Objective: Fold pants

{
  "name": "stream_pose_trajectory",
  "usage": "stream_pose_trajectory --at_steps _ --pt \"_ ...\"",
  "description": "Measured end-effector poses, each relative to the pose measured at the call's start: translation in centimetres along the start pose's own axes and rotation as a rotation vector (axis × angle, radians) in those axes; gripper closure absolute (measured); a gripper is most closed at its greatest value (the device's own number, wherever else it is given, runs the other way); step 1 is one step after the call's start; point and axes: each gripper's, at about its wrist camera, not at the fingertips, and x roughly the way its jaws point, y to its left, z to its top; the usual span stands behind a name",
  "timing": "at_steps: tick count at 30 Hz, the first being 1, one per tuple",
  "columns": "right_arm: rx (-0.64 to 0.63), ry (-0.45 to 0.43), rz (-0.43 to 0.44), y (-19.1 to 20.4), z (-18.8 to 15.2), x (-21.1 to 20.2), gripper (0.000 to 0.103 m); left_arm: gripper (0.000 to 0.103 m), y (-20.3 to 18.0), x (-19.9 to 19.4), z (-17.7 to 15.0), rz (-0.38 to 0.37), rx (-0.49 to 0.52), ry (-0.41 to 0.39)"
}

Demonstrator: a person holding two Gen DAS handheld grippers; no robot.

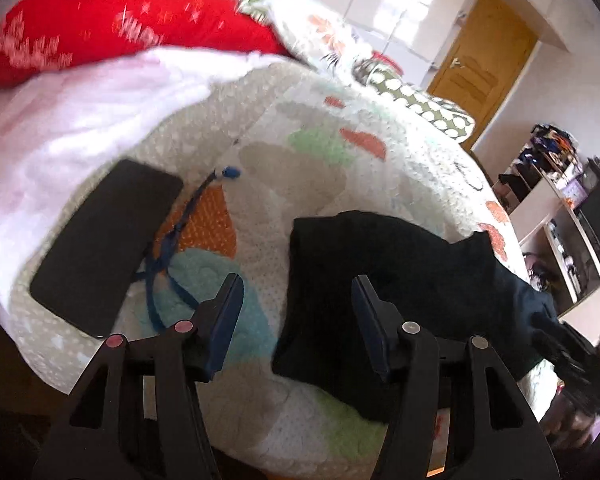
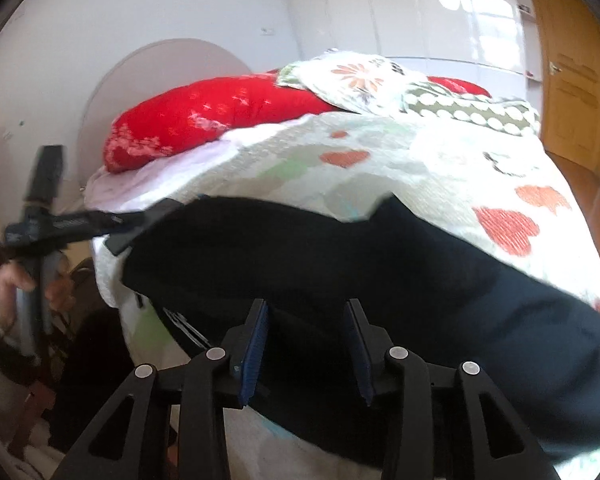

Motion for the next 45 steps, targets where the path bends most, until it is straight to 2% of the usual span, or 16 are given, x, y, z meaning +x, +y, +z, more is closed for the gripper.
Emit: stream_pose_trajectory --at_steps 4,8,9,12,17,20,24,26,29,33,34,36,38,40,42,45 --pt "0.008 -0.054 0.039 -0.1 0.8 -1.6 0.06 0.048 -0.2 1.3 0.4 -0.101 -0.007 0.056" --pt "0.027 -0.021 0.014 -0.8 0.6 -0.8 0.056 0.048 -1.8 1.6 0.6 -0.185 0.052 0.045" --pt "0.034 -0.011 0.012 -1.0 0.5 -0.4 0.056 0.046 -2.2 1.8 0.6 -0.149 0.083 0.04" --pt "0.063 0.019 0.024 -1.2 0.3 1.0 0.056 0.034 -2.8 3.3 0.5 0.12 0.204 0.064" --pt "0.045 0.032 0.052 -0.3 0.4 1.7 0.056 0.034 -1.8 0.8 1.2 0.116 0.173 0.015" --pt "-0.003 0.045 0.129 2.1 0.6 2.6 0.056 0.034 -1.3 -0.3 1.5 0.22 0.159 -0.034" --pt "-0.145 0.052 0.22 7.7 0.6 4.3 0.055 0.034 0.4 -1.8 1.3 0.149 0.074 -0.044" --pt "-0.236 0.049 0.221 10.6 0.2 5.3 0.05 0.034 1.0 -2.3 1.1 0.15 0.054 -0.053" --pt "-0.355 0.057 0.184 14.1 -0.5 7.4 0.043 0.034 1.5 -2.2 0.8 0.154 0.028 -0.042" --pt "-0.452 0.06 0.091 15.8 -0.7 10.3 0.048 0.034 2.6 -1.8 0.0 0.127 -0.024 -0.011" --pt "-0.416 0.096 0.107 15.2 -0.2 11.3 0.068 0.034 2.8 -1.7 -0.2 0.125 -0.028 -0.008" --pt "-0.293 0.114 0.193 13.4 1.1 11.5 0.076 0.034 3.2 -1.8 -0.3 0.125 -0.032 -0.007" --pt "-0.099 0.055 0.292 9.8 2.9 10.1 0.091 0.034 3.9 -2.1 -0.4 0.122 -0.05 -0.016" --pt "0.093 0.003 0.348 6.2 3.9 9.3 0.091 0.034 4.6 -2.3 -0.3 0.116 -0.074 -0.025" --pt "0.238 0.004 0.346 3.5 3.9 9.6 0.091 0.034 5.0 -2.3 -0.2 0.106 -0.095 -0.033" --pt "0.22 0.068 0.35 4.5 3.0 10.7 0.091 0.034 5.0 -2.2 -0.3 0.103 -0.095 -0.03"
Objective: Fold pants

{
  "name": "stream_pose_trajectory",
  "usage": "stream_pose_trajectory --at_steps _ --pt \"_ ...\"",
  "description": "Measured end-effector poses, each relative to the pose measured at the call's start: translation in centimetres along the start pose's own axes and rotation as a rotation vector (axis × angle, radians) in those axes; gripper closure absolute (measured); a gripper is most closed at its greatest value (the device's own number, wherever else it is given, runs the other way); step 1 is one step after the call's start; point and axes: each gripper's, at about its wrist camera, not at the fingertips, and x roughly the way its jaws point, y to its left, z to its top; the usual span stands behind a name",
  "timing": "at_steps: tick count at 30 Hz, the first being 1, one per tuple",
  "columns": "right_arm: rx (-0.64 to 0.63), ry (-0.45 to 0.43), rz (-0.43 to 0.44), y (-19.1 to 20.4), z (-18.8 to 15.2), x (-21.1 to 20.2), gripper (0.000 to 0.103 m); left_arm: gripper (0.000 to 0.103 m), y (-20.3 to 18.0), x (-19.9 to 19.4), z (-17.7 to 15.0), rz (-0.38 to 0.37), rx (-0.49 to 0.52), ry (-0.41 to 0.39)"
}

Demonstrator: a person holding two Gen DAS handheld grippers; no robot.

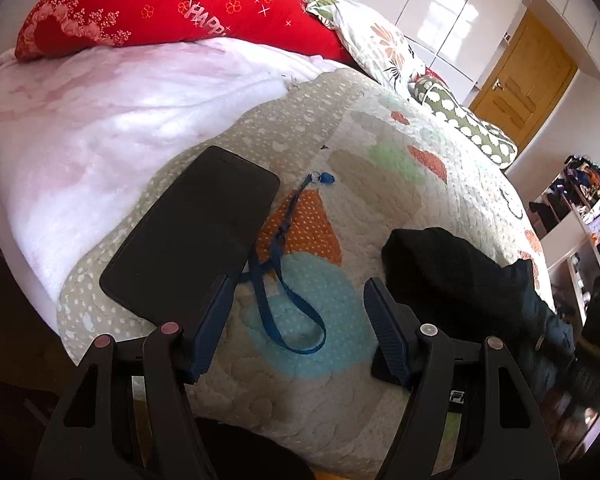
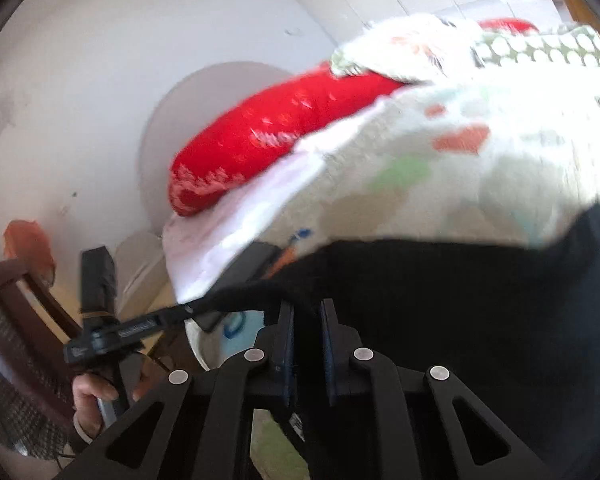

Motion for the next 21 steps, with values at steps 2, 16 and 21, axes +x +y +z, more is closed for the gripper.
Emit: stream_pose_trajectory --at_steps 2,16,21 --pt "-0.089 0.072 0.065 2.4 -1.2 1.2 0.088 0.034 -0.2 -0.1 0.0 -0.005 0.0 -0.001" --pt "-0.168 -0.027 -0.482 -5.0 0.2 -6.9 0.062 0.034 -8.0 0.3 -0.8 -0.1 0.182 -0.001" --pt "-0.085 -0.004 -0.568 -10.2 2.3 -5.5 0.062 0.034 -11.7 2.8 -2.0 -0.101 0.261 0.034"
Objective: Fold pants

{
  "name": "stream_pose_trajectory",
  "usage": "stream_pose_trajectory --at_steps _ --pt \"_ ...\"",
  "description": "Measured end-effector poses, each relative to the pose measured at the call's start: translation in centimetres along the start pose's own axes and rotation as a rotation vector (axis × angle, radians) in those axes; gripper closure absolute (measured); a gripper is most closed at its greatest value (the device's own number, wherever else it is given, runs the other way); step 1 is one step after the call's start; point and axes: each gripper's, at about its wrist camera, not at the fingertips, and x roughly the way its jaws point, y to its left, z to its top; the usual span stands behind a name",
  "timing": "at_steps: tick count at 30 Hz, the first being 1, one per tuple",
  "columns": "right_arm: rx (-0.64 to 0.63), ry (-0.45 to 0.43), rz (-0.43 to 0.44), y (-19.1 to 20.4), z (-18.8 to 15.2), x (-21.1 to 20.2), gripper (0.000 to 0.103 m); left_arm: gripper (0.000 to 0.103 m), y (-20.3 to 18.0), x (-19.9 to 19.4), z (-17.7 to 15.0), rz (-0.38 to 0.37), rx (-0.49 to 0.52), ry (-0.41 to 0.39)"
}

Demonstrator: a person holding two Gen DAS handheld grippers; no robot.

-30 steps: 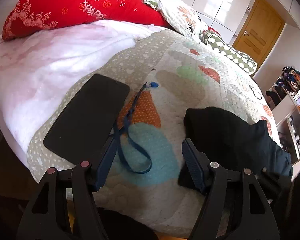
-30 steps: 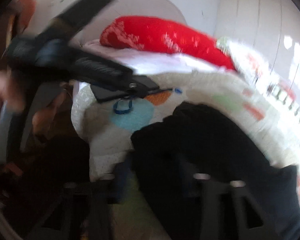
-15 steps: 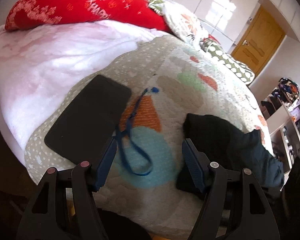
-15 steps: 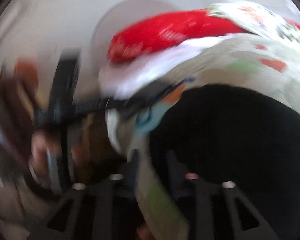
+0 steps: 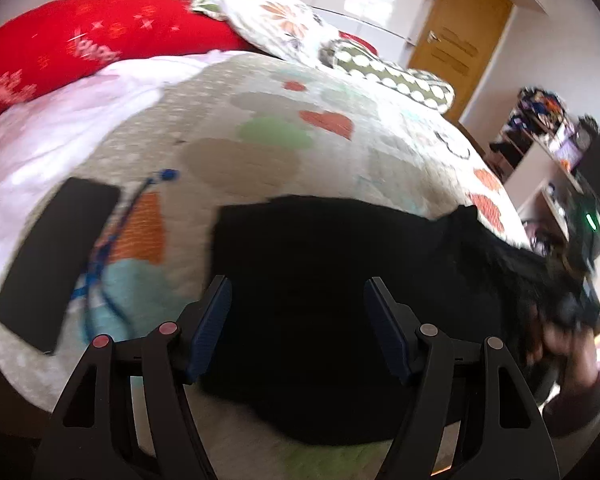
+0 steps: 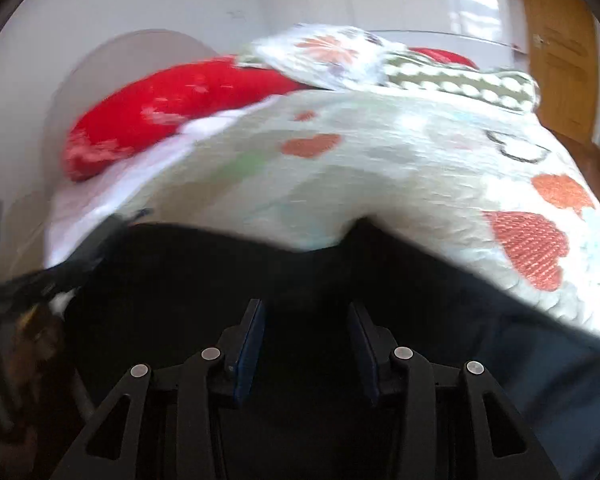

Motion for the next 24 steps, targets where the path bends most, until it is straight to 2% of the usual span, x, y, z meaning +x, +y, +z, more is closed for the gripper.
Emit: stream_pose_trajectory --at_steps 1,2,4,6,9,14,18,19,21,24 --pt "0.049 0.024 -0.027 -1.6 0.6 1.3 0.062 0.034 -0.4 0.6 -0.1 0.013 0.014 0.006" --pt "0.123 0.053 0.031 -3.3 0.9 2.4 0.062 0.034 -0.7 1.3 0.0 0.028 0.028 0.008" --pt "0.199 0.035 0.088 -4.8 1.3 2.5 0.062 0.032 -0.8 2.8 0.0 0.088 0.053 0.005" --pt "0.21 0.027 0.077 -5.2 1.5 1.9 0.062 0.028 -0.5 3.4 0.2 0.115 0.038 0.004" --pt "0.217 0.002 0.039 -5.2 0.9 -0.6 0.062 0.028 -0.1 2.8 0.6 0.1 0.002 0.011" --pt "0.175 0.001 -0.032 -6.2 -3.4 -6.7 0.059 0.028 -2.0 0.4 0.8 0.053 0.049 -0.047" --pt "0.231 0.044 -0.146 -10.8 -7.8 -9.3 0.057 0.028 -5.0 0.9 1.0 -0.002 0.112 -0.031" --pt "0.247 0.045 -0.145 -12.3 -8.6 -10.0 0.058 0.028 -6.0 1.3 1.1 -0.024 0.135 -0.016" --pt "0.266 0.023 -0.145 -13.1 -8.4 -11.4 0.058 0.028 -8.1 1.9 1.4 -0.062 0.185 -0.004" --pt "0.25 -0.078 -0.219 -14.1 -7.9 -14.5 0.055 0.028 -11.6 3.4 2.2 -0.147 0.267 0.014"
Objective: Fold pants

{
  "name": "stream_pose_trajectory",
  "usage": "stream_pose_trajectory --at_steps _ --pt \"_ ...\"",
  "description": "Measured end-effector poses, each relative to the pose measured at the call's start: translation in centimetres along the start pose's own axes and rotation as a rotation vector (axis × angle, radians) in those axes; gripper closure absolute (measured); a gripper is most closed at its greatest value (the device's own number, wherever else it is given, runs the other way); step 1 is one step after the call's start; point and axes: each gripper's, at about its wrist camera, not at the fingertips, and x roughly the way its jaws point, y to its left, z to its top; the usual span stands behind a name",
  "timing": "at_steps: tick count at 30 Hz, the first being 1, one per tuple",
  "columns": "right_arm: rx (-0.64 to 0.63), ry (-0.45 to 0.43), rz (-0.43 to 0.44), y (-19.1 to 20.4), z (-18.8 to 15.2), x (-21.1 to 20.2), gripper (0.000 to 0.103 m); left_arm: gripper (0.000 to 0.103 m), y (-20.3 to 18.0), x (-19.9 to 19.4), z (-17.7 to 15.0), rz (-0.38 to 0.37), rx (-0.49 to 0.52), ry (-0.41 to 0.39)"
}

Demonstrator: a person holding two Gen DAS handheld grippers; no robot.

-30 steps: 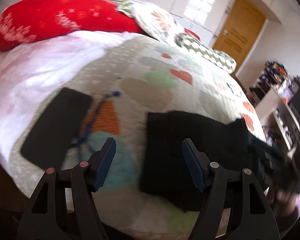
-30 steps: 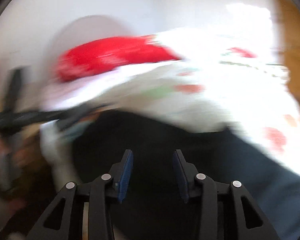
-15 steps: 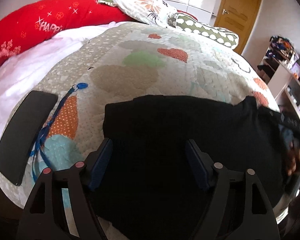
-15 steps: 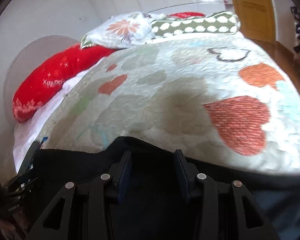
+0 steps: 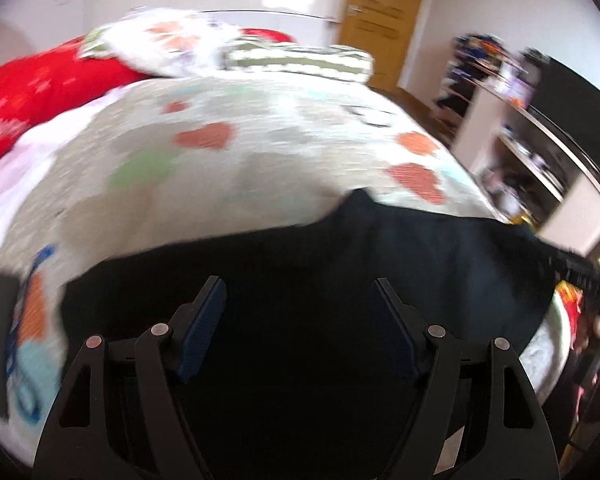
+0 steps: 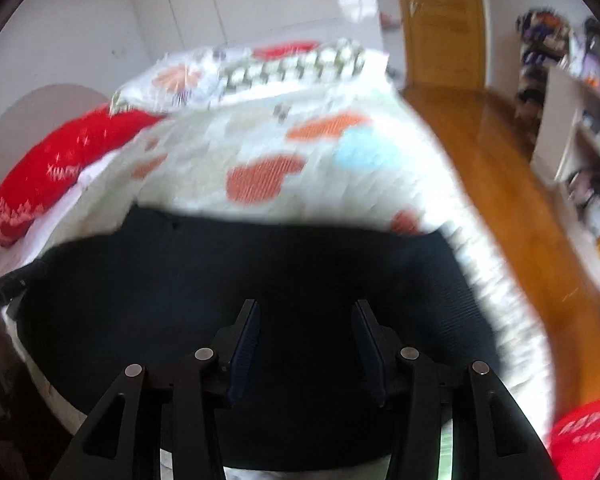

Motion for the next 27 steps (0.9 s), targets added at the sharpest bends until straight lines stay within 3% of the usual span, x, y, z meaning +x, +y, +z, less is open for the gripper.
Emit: stream_pose_trajectory --at_steps 2,5,8,9,10,11,13,17,20,24,25,27 --pt "0.036 -0.028 -0.07 -2.0 0.5 -0.4 0.042 0.028 -1.2 1.6 1.1 -0.046 0.025 0.027" --pt "0.032 -0.005 -0.177 -3.9 1.2 0.9 0.04 0.028 -2.4 3.9 2.6 -0.065 0.045 0.057" --pt "0.057 0.019 -0.15 -5.4 1.4 2.3 0.042 0.028 -3.5 6.4 4.0 -0.044 0.083 0.083" --pt "0.07 0.039 -0.105 -5.9 1.5 3.0 0.05 0.028 -3.9 7.3 4.3 -0.023 0.095 0.092" --pt "0.091 0.06 -0.04 -6.2 1.6 3.6 0.079 0.028 -4.0 8.1 4.6 0.003 0.1 0.099" --pt "0.104 0.059 -0.01 -6.3 1.7 3.7 0.082 0.028 -4.0 9.2 4.9 0.042 0.096 0.113" --pt "0.057 0.007 -0.052 -6.0 2.3 2.8 0.093 0.028 -3.5 10.6 5.2 0.077 0.075 0.133" --pt "0.098 -0.001 -0.084 -6.8 2.8 3.6 0.097 0.028 -2.5 12.3 5.7 0.094 0.014 0.139" --pt "0.14 0.059 -0.072 -7.6 2.6 5.7 0.098 0.028 -2.8 11.9 5.7 0.106 0.015 0.126" --pt "0.206 0.029 -0.067 -8.8 2.2 3.1 0.097 0.028 -3.6 9.6 5.8 0.048 0.004 0.087" --pt "0.21 0.02 -0.083 -8.9 1.8 1.9 0.093 0.028 -4.2 8.8 5.8 0.023 0.019 0.071" --pt "0.227 0.014 -0.071 -9.2 0.6 -0.2 0.069 0.028 -5.8 8.0 6.1 -0.027 0.064 0.058"
